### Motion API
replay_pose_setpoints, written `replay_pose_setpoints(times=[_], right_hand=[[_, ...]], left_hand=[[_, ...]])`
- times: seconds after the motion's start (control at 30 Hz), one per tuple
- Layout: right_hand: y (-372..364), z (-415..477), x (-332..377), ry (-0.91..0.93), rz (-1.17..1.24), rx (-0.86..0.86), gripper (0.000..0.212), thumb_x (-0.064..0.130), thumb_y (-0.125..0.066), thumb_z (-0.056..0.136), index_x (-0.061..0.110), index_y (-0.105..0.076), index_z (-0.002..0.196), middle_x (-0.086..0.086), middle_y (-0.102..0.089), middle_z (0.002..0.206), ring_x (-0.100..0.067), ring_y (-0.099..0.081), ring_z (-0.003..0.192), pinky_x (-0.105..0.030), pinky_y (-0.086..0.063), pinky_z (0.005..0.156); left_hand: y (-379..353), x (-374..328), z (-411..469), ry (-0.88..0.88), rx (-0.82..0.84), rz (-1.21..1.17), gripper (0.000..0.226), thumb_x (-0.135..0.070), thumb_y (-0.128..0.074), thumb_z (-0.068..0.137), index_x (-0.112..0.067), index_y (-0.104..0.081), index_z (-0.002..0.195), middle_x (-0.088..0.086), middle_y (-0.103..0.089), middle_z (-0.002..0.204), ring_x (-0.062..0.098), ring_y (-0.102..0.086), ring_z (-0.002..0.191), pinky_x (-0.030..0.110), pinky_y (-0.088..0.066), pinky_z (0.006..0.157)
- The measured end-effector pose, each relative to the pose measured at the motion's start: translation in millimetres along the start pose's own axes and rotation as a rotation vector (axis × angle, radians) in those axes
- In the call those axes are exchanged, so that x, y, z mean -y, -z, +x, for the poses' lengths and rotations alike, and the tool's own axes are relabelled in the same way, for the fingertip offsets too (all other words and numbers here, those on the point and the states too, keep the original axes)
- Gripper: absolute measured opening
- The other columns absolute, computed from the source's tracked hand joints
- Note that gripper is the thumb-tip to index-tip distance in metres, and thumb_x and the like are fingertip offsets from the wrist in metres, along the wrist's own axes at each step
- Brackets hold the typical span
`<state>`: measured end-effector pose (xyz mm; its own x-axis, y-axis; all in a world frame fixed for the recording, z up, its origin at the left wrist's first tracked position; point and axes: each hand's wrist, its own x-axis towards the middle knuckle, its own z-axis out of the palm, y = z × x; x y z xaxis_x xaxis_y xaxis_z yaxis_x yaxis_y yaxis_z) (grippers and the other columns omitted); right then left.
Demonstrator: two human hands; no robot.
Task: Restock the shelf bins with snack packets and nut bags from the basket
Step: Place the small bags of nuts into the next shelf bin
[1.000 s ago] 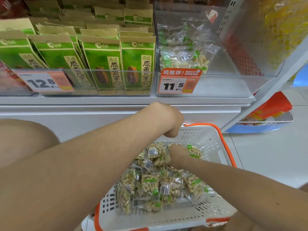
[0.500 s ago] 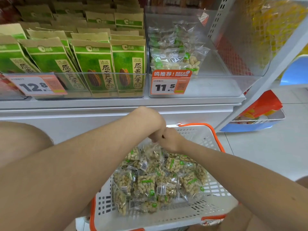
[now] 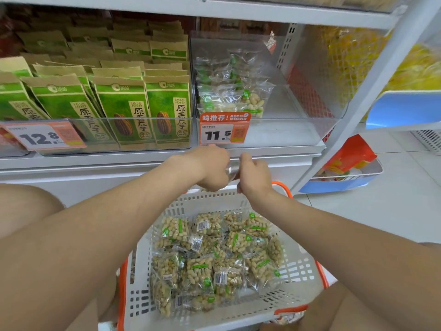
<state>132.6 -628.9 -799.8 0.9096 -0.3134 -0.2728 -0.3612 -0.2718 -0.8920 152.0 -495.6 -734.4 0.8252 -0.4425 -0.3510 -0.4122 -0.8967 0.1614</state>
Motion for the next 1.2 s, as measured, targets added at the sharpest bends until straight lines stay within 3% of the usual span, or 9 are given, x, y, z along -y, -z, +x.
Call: replay_pose_setpoints(times=[0.1, 0.3, 0.43, 0.6, 0.73, 0.87, 0.93, 1.07, 1.2], right_hand=[[13, 0, 16, 0.258, -0.076, -0.125, 0.057, 0.042, -0.034, 0.094, 0.0, -0.048, 0.058, -0.019, -0.057, 0.058, -0.032, -0.053, 0.061, -0.053, -0.053, 0.065], [26, -10, 44, 0.6, 0.004, -0.147, 0.034, 0.033, -0.044, 0.103, 0.019, -0.044, 0.072, 0.014, -0.047, 0.055, -0.011, -0.041, 0.057, -0.041, -0.036, 0.058], [33, -12, 65, 0.627, 0.131, -0.122, 0.021, 0.027, -0.046, 0.109, 0.015, -0.053, 0.094, 0.018, -0.055, 0.061, -0.003, -0.048, 0.06, -0.027, -0.038, 0.06], [38, -6, 78, 0.779, 0.036, -0.119, 0.036, 0.023, -0.04, 0.108, 0.023, -0.042, 0.072, 0.01, -0.044, 0.069, -0.013, -0.043, 0.07, -0.035, -0.034, 0.066], [43, -1, 88, 0.751, 0.058, -0.11, 0.035, 0.024, -0.045, 0.106, 0.026, -0.046, 0.071, 0.013, -0.046, 0.064, -0.009, -0.044, 0.065, -0.035, -0.037, 0.063], [56, 19, 102, 0.662, 0.142, -0.239, 0.025, 0.03, -0.051, 0.103, 0.021, -0.063, 0.083, 0.012, -0.06, 0.073, -0.007, -0.055, 0.074, -0.039, -0.049, 0.077], [63, 28, 106, 0.67, 0.095, -0.289, 0.024, 0.032, -0.051, 0.105, 0.02, -0.066, 0.091, 0.013, -0.062, 0.075, -0.005, -0.056, 0.076, -0.04, -0.05, 0.08], [71, 40, 108, 0.749, 0.001, -0.371, 0.023, 0.029, -0.045, 0.111, 0.013, -0.06, 0.114, 0.017, -0.059, 0.088, 0.008, -0.055, 0.082, -0.016, -0.038, 0.071], [74, 51, 108, 0.76, 0.004, -0.379, 0.021, 0.022, -0.044, 0.111, 0.01, -0.053, 0.126, 0.011, -0.059, 0.096, 0.01, -0.055, 0.08, -0.007, -0.037, 0.067]], left_hand=[[18, 0, -4, 0.008, -0.157, -0.153, 0.039, -0.035, -0.061, 0.093, -0.008, -0.061, 0.064, 0.007, -0.061, 0.061, 0.027, -0.06, 0.063, 0.033, -0.043, 0.053], [38, -6, -14, 0.053, -0.69, -0.368, 0.067, -0.06, -0.05, 0.102, -0.007, -0.066, 0.063, 0.011, -0.059, 0.053, 0.024, -0.059, 0.056, 0.037, -0.044, 0.057], [52, -11, -17, -0.014, -0.81, -0.566, 0.056, -0.059, -0.051, 0.104, -0.021, -0.066, 0.065, -0.009, -0.053, 0.048, 0.004, -0.053, 0.051, 0.027, -0.039, 0.054], [60, -15, -12, 0.017, -0.901, -0.76, 0.064, -0.055, -0.036, 0.11, -0.008, -0.053, 0.069, 0.008, -0.055, 0.053, 0.031, -0.065, 0.053, 0.047, -0.053, 0.053], [70, -21, -11, 0.083, -1.017, -0.802, 0.061, -0.048, -0.027, 0.112, -0.012, -0.069, 0.085, -0.002, -0.066, 0.066, 0.026, -0.069, 0.068, 0.052, -0.057, 0.071], [76, -21, -10, 0.05, -1.16, -0.645, 0.04, -0.028, -0.035, 0.111, -0.012, -0.07, 0.1, -0.001, -0.07, 0.091, 0.016, -0.064, 0.088, 0.037, -0.047, 0.083], [76, -16, -9, 0.017, -1.142, -0.525, 0.026, -0.017, -0.044, 0.104, -0.014, -0.067, 0.114, 0.0, -0.069, 0.107, 0.017, -0.062, 0.102, 0.03, -0.044, 0.089], [69, -6, -4, 0.049, -0.889, -0.095, 0.032, -0.016, -0.052, 0.097, -0.015, -0.065, 0.126, 0.008, -0.065, 0.123, 0.032, -0.054, 0.116, 0.049, -0.044, 0.097], [64, -7, -6, 0.092, -0.722, 0.091, 0.028, -0.026, -0.042, 0.1, -0.015, -0.067, 0.105, 0.01, -0.071, 0.099, 0.034, -0.062, 0.086, 0.046, -0.044, 0.087]])
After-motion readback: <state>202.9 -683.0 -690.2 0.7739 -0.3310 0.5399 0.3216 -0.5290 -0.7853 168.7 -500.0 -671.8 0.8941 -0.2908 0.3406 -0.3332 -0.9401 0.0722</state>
